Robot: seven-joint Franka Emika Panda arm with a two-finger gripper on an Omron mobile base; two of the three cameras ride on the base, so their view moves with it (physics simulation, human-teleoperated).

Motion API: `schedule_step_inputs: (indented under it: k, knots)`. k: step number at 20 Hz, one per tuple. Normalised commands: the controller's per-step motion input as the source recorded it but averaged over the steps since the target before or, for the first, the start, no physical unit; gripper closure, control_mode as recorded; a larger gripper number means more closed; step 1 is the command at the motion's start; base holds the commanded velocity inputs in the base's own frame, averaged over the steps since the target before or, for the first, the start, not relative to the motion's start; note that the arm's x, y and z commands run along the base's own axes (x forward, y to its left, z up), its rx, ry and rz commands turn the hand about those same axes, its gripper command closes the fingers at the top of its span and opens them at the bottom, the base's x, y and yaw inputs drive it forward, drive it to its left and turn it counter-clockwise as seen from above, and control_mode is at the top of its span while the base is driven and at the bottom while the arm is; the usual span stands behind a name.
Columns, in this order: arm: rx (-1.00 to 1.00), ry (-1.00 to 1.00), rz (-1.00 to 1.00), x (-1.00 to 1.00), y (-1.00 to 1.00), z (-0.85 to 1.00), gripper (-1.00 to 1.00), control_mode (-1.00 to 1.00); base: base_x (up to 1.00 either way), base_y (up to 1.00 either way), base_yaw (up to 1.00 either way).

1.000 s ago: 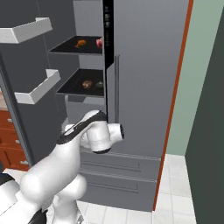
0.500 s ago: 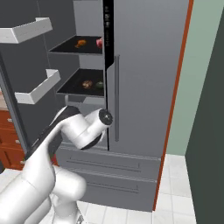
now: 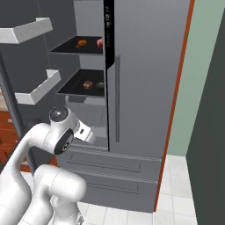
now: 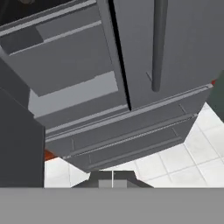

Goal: Gather the squash and potato from the fridge and place them on a tray on the dining counter. Then gather the chicken drumstick and steak from the fridge and place them on the other tray.

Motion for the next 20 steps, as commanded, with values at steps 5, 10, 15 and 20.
schedule_step_inputs:
  k: [5,10,15,20]
  knots:
    - [-0.30,0.00,-0.15,0.07,-0.17,0.13,1.00,-1.00,0.00,0.00,0.00]
    - [-0.08,0.00,-0.07,0.02,-0.45,0.13,1.00,-1.00,0.00,0.00,0.00]
    - [0.03,0.00,0.00,0.02,-0.59,0.07,1.00,-1.00,0.00,0.00,0.00]
    - [0.11,0.00,0.04,0.19,-0.35,0.08,1.00,-1.00,0.00,0.00,0.00]
